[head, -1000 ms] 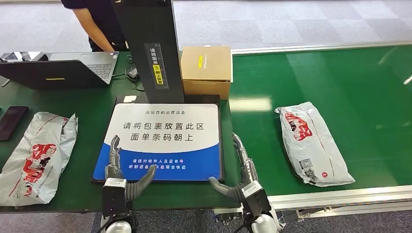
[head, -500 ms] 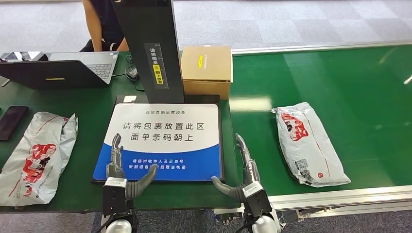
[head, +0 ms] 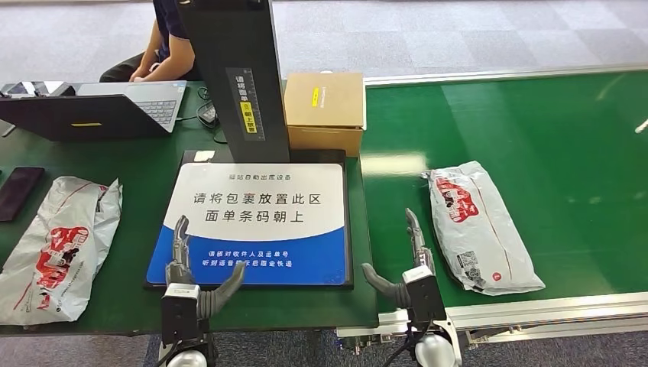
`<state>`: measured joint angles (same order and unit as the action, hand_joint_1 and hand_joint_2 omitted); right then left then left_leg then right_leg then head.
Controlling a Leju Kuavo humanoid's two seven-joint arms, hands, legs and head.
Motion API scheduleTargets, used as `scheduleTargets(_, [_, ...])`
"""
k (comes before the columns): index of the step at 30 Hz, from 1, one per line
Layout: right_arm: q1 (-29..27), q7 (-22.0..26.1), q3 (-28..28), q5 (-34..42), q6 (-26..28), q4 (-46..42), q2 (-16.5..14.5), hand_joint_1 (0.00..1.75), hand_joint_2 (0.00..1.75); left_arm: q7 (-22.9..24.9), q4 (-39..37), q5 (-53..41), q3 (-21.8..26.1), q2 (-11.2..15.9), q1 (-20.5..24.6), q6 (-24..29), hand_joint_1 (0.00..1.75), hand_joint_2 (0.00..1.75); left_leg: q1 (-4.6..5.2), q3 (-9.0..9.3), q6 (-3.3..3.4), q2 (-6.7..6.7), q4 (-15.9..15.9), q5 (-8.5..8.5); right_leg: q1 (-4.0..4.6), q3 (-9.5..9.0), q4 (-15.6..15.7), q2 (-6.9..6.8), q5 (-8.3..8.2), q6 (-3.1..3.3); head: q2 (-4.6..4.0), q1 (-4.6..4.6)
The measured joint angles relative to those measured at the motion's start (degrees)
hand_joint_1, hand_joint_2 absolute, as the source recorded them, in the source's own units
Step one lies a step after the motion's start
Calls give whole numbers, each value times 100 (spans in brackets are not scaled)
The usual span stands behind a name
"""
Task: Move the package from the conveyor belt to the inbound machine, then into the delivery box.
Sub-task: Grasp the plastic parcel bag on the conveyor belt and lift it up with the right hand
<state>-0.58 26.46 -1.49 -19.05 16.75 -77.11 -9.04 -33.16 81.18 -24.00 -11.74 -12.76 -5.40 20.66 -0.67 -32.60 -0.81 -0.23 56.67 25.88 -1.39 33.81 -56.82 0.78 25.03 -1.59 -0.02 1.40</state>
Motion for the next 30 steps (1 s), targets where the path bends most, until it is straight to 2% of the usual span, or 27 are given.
scheduleTargets(10, [-170,-158,227,-82,521,-150,47,0,175,7,-2,-56,0,-4,50,-259,0,175,0,0,0,0,0,0,0,1,0,0,0,0,0,0])
scheduleTargets(30, [-207,-289,397,-181,603,-269,47,0,175,5,-2,-76,0,-6,90,-328,0,175,0,1,0,0,0,0,0,1,0,0,0,0,0,0])
